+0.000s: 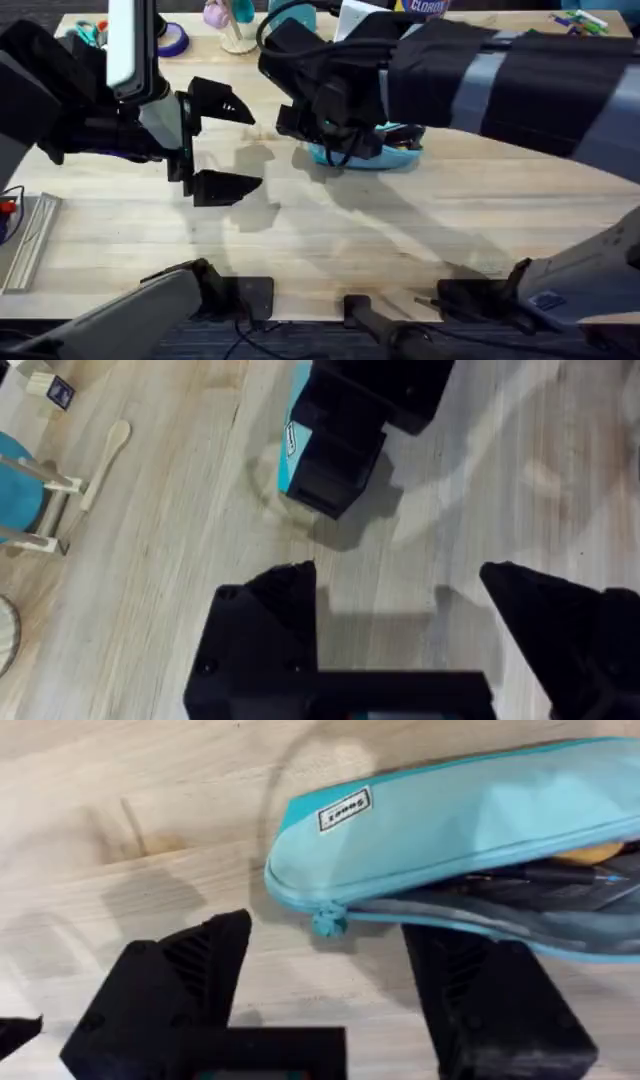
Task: Unzip the bag, pick up the pens from the table one at a time and place them inside, then zip the bag closed.
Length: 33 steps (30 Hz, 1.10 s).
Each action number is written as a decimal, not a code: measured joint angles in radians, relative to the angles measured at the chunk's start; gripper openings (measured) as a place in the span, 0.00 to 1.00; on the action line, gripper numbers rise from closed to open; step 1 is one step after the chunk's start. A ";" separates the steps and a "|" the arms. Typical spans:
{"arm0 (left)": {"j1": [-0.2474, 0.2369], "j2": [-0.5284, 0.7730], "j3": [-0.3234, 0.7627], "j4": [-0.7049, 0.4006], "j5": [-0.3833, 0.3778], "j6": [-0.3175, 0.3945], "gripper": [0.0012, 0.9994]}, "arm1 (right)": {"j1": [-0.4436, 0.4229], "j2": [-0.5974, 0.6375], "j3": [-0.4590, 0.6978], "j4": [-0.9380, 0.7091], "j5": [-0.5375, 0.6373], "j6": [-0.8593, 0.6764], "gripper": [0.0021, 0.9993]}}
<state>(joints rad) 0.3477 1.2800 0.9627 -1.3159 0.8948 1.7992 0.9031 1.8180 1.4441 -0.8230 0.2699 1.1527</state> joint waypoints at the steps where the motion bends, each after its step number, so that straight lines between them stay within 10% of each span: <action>1: 0.000 0.000 0.000 0.000 0.000 0.000 0.99 | 0.000 0.003 0.000 0.002 0.000 0.000 0.91; 33: 0.000 0.000 0.000 0.000 0.000 0.000 0.99 | 0.000 0.033 0.000 0.006 0.023 0.056 0.36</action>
<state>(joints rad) 0.3477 1.2800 0.9627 -1.3159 0.8948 1.7992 0.9031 1.8507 1.4441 -0.8165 0.2926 1.2089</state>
